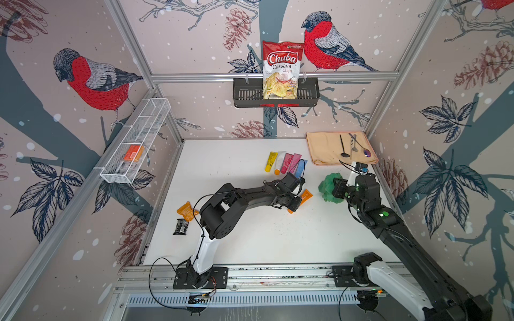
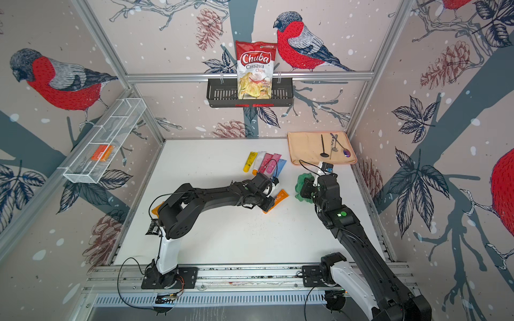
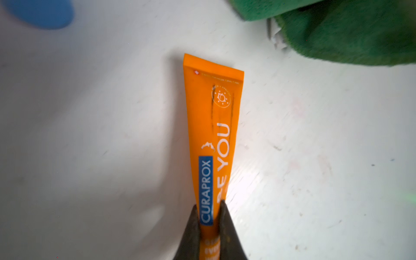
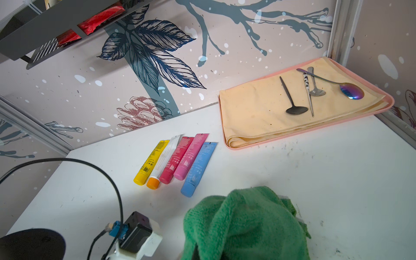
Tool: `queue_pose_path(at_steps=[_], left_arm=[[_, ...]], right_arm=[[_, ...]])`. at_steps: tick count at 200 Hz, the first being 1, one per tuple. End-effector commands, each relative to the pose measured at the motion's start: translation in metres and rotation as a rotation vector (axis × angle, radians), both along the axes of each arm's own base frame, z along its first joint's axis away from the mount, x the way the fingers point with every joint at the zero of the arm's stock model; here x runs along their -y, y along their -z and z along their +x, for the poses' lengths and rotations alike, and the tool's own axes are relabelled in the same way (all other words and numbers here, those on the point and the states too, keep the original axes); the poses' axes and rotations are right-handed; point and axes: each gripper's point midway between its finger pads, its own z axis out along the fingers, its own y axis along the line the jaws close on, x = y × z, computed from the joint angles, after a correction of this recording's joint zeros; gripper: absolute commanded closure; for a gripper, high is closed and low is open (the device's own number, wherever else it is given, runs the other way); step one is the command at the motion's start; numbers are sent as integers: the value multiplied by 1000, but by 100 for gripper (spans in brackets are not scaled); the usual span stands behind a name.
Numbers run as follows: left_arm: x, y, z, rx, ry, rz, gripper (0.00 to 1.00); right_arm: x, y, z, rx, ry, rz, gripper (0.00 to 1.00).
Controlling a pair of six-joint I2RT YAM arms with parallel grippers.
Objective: Wipe the surface of the toothpaste tube
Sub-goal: Adjust the toothpaste at the center of the board.
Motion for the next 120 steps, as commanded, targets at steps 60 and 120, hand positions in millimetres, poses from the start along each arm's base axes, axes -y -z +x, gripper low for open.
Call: queue_pose_path(at_steps=[60, 120], left_arm=[[-182, -22, 29, 554, -465, 729, 89], [-165, 8, 4, 536, -432, 742, 80]], right_arm=[[-11, -8, 1, 52, -48, 23, 98], [-14, -6, -1, 51, -63, 27, 98]])
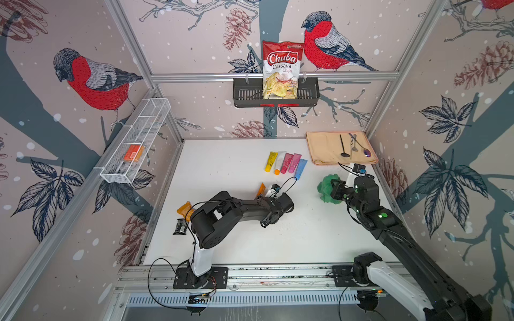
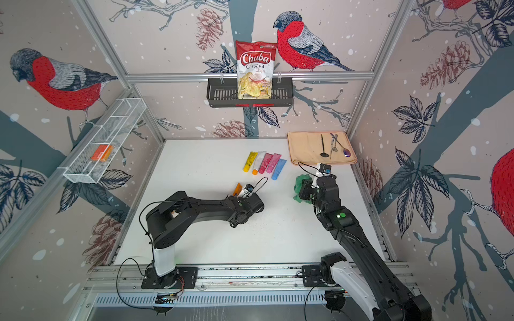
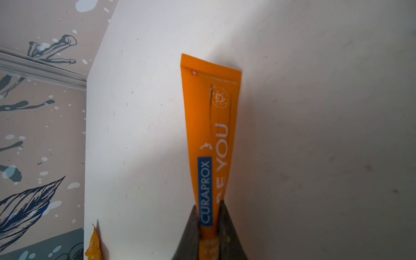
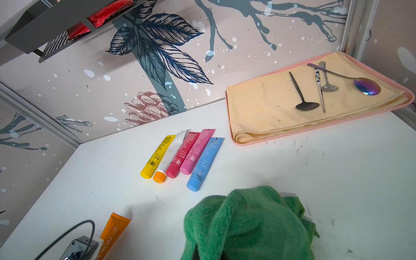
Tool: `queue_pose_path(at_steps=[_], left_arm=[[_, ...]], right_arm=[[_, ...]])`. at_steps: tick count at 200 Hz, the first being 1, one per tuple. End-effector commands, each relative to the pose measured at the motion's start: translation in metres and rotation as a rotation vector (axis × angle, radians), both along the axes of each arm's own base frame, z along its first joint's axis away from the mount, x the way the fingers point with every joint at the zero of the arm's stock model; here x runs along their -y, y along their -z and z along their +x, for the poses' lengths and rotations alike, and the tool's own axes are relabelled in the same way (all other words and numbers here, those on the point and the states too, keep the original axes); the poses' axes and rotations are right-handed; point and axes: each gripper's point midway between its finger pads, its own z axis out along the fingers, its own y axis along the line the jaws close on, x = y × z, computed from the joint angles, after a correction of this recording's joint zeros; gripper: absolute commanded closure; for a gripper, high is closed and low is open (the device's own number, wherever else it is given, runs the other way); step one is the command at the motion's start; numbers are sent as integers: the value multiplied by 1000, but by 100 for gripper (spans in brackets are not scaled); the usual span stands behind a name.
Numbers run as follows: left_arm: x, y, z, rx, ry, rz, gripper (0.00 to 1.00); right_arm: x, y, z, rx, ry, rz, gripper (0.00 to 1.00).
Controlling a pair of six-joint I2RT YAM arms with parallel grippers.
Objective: Wipe the surface of the toothpaste tube
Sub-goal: Adjust the toothpaste at the center of the board.
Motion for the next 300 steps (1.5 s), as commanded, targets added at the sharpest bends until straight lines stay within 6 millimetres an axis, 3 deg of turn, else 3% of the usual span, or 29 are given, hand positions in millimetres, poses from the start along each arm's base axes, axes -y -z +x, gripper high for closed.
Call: queue_pose_path(at_steps=[1, 35, 54, 70, 88, 103, 119, 139, 165, 217, 271, 300], left_arm=[[7, 5, -8, 9, -6, 3, 79], [34, 21, -44, -112, 57, -90, 65], [61, 12, -65, -196, 120, -241, 56], [83, -10, -77, -249, 181, -407, 47], [98, -50, -79, -234, 229, -547, 41], [98, -79, -75, -199, 246, -624, 40], [90, -97, -65, -187, 235, -712, 39], [62, -87, -55, -182, 173, -757, 39], [39, -62, -54, -208, 100, -787, 31], [29, -21, -69, -313, 48, -801, 31], [10, 17, -70, -344, 19, -749, 44], [15, 19, -69, -323, 73, -731, 57]], right_arm=[[-5, -12, 3, 52, -19, 14, 98], [-6, -12, 2, 53, -25, 16, 98], [-7, -13, 2, 53, -28, 15, 98], [-7, -13, 2, 55, -30, 17, 98], [-8, -12, 2, 53, -33, 17, 97], [-10, -12, 2, 51, -39, 18, 97], [-11, -12, 2, 52, -41, 19, 97], [-12, -12, 1, 50, -48, 19, 97], [-19, -8, 3, 35, -68, 17, 97], [-39, 3, 4, -4, -119, -13, 97], [-65, 3, 2, -17, -185, -29, 96], [-81, 3, -2, -33, -245, -22, 97]])
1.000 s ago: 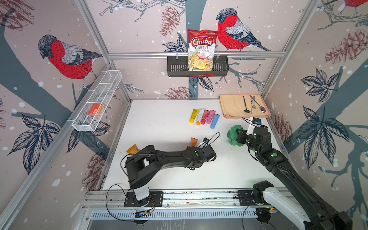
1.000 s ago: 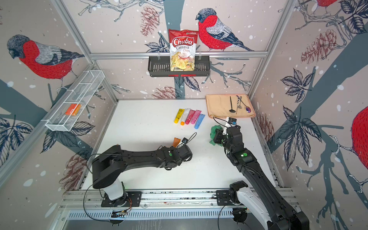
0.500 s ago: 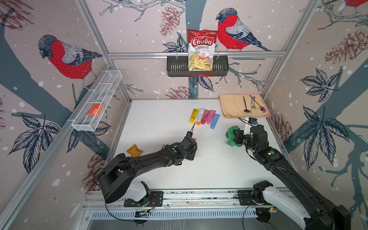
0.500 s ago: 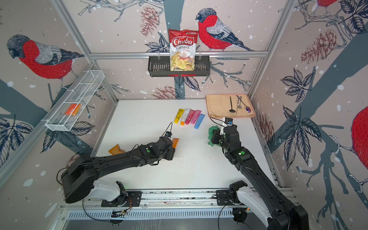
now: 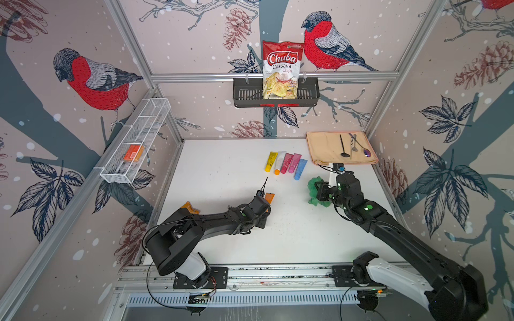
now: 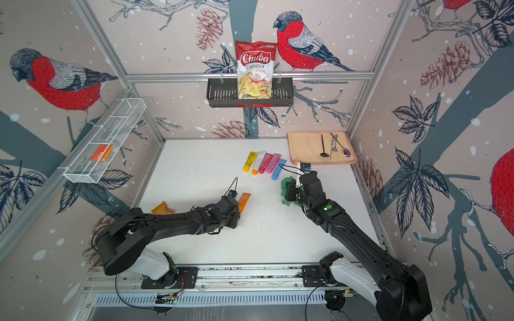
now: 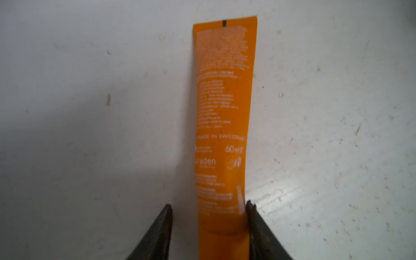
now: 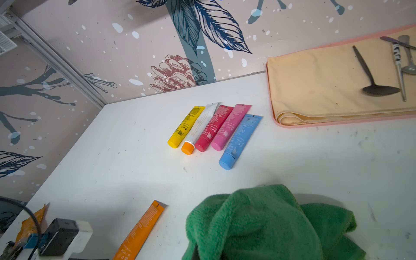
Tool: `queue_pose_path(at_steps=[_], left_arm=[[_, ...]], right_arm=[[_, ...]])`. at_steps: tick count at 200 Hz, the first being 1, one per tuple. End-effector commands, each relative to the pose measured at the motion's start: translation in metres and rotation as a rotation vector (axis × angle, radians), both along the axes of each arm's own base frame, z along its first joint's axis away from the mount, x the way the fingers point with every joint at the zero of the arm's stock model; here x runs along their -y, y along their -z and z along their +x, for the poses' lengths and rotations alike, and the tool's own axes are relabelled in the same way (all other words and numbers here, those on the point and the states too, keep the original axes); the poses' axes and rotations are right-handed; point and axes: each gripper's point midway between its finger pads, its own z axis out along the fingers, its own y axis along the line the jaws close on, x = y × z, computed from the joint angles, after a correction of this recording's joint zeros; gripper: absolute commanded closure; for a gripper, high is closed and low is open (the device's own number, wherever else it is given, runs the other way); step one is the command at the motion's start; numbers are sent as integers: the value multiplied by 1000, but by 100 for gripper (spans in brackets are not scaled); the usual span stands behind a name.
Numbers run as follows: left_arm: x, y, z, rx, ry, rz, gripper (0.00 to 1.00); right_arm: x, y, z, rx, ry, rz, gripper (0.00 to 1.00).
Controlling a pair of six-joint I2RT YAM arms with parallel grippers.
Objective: Wipe the surface of the toothpaste tube
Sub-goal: Adjust the toothpaste at the center of the board.
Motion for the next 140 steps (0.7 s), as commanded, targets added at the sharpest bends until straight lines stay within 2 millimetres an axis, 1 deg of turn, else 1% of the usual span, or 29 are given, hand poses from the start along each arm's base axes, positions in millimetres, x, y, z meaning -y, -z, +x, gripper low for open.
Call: queue_pose_path(at_steps=[1, 9, 18, 38, 65, 83, 92, 106, 114, 118, 120, 123, 140], left_arm=[[6, 6, -6, -2, 58, 1, 57], [8, 6, -7, 5, 72, 0, 59], [11, 7, -8, 9, 93, 8, 63], [24, 6, -15, 23, 168, 22, 69], [46, -6, -30, 80, 285, -20, 72], [51, -14, -35, 115, 324, -72, 72], [50, -14, -36, 123, 330, -76, 68], [47, -14, -36, 131, 326, -71, 51], [43, -13, -36, 135, 318, -69, 44], [43, -14, -37, 140, 318, -71, 42], [42, -15, -38, 143, 317, -70, 41], [41, -16, -38, 150, 314, -73, 40], [36, -28, -40, 189, 298, -112, 38]], right_arm=[[-13, -14, 3, 41, -46, 27, 96], [-16, -13, 2, 35, -57, 31, 96], [-18, -14, 1, 31, -68, 38, 96], [-27, -13, -1, 16, -103, 58, 96], [-52, -10, -5, -25, -189, 81, 96], [-71, -7, -10, -49, -257, 125, 96], [-80, -3, -12, -64, -281, 143, 96], [-89, 10, -13, -96, -299, 140, 96], [-94, 20, -15, -126, -307, 134, 97], [-96, 22, -16, -132, -315, 133, 97], [-99, 30, -17, -151, -321, 124, 97], [-101, 35, -18, -167, -326, 118, 97], [-115, 55, -26, -216, -360, 101, 97]])
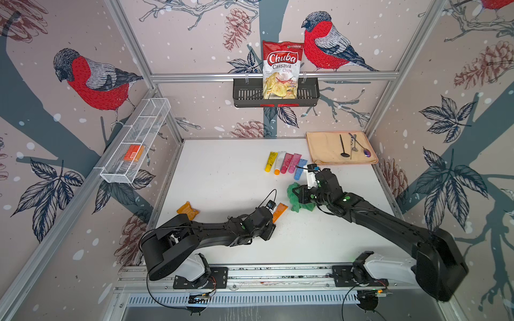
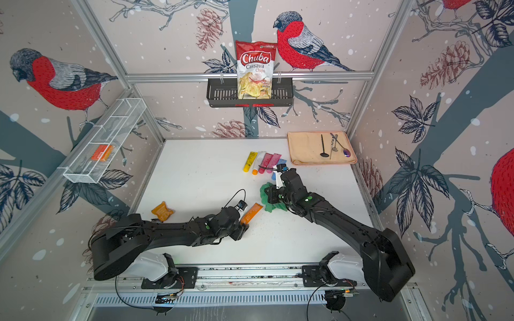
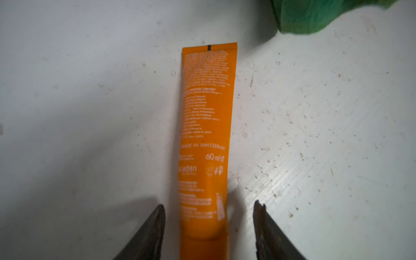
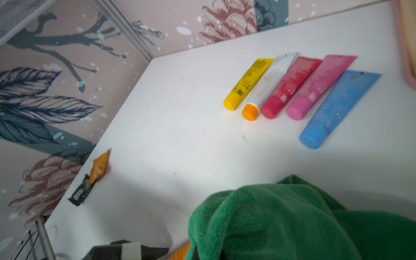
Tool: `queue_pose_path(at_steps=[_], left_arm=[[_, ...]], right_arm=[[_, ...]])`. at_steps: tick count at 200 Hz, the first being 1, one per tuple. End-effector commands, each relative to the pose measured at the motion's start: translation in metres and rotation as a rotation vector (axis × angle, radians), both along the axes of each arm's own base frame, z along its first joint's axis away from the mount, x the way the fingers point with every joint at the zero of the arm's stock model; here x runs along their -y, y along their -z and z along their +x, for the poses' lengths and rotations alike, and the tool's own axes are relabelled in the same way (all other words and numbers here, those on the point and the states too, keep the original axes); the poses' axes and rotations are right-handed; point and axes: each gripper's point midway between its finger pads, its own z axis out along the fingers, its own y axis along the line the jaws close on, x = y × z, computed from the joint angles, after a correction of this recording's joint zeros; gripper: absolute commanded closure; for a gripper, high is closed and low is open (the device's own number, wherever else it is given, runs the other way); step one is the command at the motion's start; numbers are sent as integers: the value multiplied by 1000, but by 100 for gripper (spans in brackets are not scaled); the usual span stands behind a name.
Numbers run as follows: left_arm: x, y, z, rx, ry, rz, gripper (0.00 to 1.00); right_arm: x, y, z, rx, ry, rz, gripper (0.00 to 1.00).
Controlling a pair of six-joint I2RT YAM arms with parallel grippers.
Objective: Wipe the surface of the toothpaste tube
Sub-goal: Adjust the toothpaste at the center of the board, then wipe the dirt from the toothpaste tube.
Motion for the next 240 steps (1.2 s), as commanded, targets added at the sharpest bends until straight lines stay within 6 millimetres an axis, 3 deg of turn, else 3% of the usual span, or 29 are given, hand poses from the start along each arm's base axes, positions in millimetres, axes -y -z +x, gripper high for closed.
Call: queue_pose_path(at_steps=[1, 22, 32, 66, 101, 158, 199, 240], left_arm=[[1, -18, 3, 71, -5, -67, 38], [-7, -20, 2, 78, -31, -71, 40], [-12, -15, 1, 67, -46, -53, 46], [-6, -6, -5, 26, -31, -93, 58], [-8, 6, -10, -5, -41, -88, 67], [-15, 2, -5, 24, -77, -88, 80], [-14, 6, -1, 29, -84, -61, 83], [-16, 9, -3, 19, -84, -50, 86]], right_arm=[[-24, 10, -8, -33, -61, 36, 97], [-42, 26, -18, -69, -113, 22, 97], [-50, 32, -22, -83, -135, 16, 97], [-72, 50, -38, -128, -217, -10, 97], [-85, 60, -48, -157, -264, -12, 96], [-100, 89, -76, -235, -360, -34, 97], [-83, 109, -75, -238, -313, -122, 97], [-20, 128, -35, -160, -85, -407, 98]])
